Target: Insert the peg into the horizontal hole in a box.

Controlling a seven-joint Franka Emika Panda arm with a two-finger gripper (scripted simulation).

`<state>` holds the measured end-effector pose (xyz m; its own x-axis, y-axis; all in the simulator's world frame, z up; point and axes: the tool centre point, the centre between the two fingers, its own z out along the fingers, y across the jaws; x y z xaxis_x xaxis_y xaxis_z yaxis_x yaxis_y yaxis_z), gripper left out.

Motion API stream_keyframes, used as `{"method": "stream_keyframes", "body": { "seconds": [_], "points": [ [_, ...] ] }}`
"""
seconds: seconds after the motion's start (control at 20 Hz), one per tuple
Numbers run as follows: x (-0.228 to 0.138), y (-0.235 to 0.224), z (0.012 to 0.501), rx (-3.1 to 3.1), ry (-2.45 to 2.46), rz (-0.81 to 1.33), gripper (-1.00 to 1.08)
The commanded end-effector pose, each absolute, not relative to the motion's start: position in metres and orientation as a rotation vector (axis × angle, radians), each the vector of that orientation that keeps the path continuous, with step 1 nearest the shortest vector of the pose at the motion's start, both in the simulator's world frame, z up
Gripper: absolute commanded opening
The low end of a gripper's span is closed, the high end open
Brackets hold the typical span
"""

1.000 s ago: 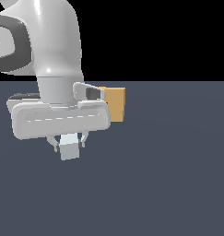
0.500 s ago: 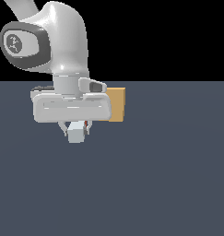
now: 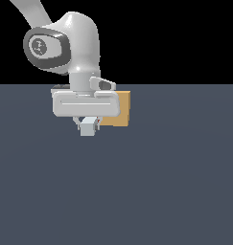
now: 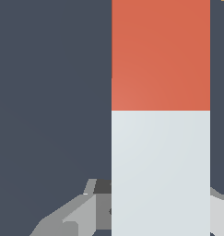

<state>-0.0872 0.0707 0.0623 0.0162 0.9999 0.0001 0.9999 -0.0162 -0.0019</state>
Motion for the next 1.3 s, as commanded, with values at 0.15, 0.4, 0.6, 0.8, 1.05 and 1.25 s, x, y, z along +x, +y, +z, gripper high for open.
{"method": "stream_keyframes", "body": {
  "seconds": [0.15, 0.4, 0.6, 0.8, 1.05, 1.25],
  "points": [
    [-0.077, 0.096, 0.068, -2.320, -2.118, 0.000, -1.00],
    [-0.069, 0.111, 0.070, -2.367, -2.065, 0.000, -1.00],
    [-0.065, 0.117, 0.071, -2.389, -2.040, 0.000, -1.00],
    [-0.063, 0.119, 0.072, -2.396, -2.032, 0.000, -1.00],
    [-0.064, 0.119, 0.071, -2.395, -2.032, 0.002, -1.00],
    [-0.062, 0.120, 0.073, -2.396, -2.032, -0.004, -1.00]
  ]
}}
